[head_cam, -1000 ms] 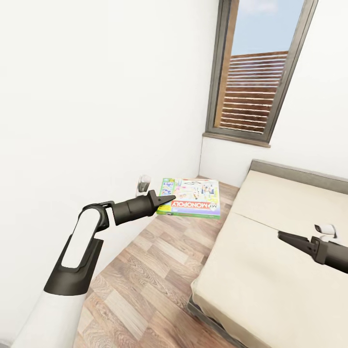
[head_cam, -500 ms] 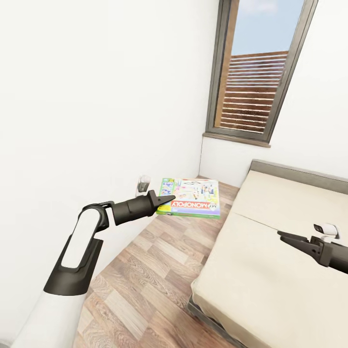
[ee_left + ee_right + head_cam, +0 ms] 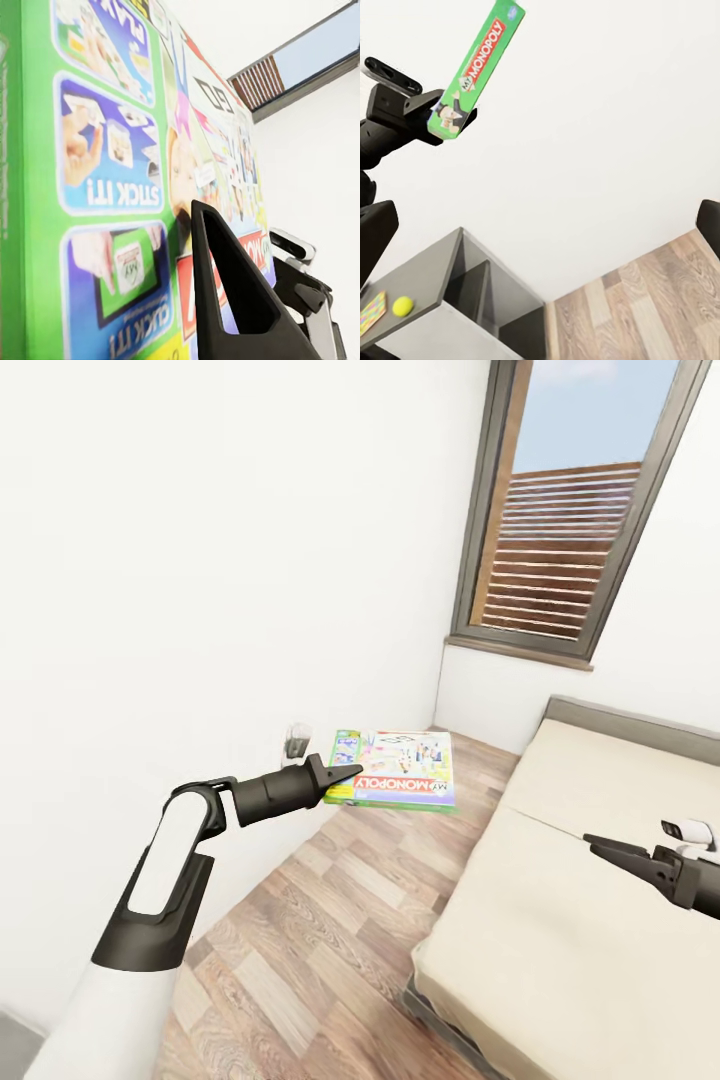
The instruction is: Put all the toys in the child's room - the three board games (two on the bed and one on the table), the two jigsaw puzzles on the table, and the tennis ball on the table - inside the toy box on the table in the child's room.
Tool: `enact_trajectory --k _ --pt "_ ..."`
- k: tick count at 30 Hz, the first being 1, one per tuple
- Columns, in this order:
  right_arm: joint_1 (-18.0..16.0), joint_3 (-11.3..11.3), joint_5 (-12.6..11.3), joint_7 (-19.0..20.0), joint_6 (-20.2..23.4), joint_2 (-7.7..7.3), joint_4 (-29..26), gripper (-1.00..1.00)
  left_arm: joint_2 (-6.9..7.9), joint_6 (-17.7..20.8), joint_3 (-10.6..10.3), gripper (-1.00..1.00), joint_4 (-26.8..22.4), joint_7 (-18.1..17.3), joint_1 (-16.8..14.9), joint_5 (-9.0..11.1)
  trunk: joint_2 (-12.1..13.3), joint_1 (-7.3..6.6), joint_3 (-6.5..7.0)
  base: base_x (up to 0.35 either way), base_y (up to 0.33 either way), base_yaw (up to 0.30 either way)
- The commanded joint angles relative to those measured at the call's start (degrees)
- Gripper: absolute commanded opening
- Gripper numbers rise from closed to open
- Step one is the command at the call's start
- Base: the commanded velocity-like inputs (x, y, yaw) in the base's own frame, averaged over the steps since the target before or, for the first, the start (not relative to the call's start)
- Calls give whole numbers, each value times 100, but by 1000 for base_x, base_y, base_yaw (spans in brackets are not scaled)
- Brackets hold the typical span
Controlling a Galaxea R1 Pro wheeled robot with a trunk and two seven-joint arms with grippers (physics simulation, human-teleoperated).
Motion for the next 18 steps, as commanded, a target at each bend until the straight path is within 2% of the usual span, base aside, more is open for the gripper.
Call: enact_trajectory --k 1,18 --pt "-2 -5 -14 7 29 -2 0 100 -4 17 2 -100 -1 51 -7 63 -12 4 -12 0 0 264" --pt "-4 -75 -14 12 32 -37 0 100 -49 12 -19 -100 143 54 -27 62 -12 4 -12 0 0 287"
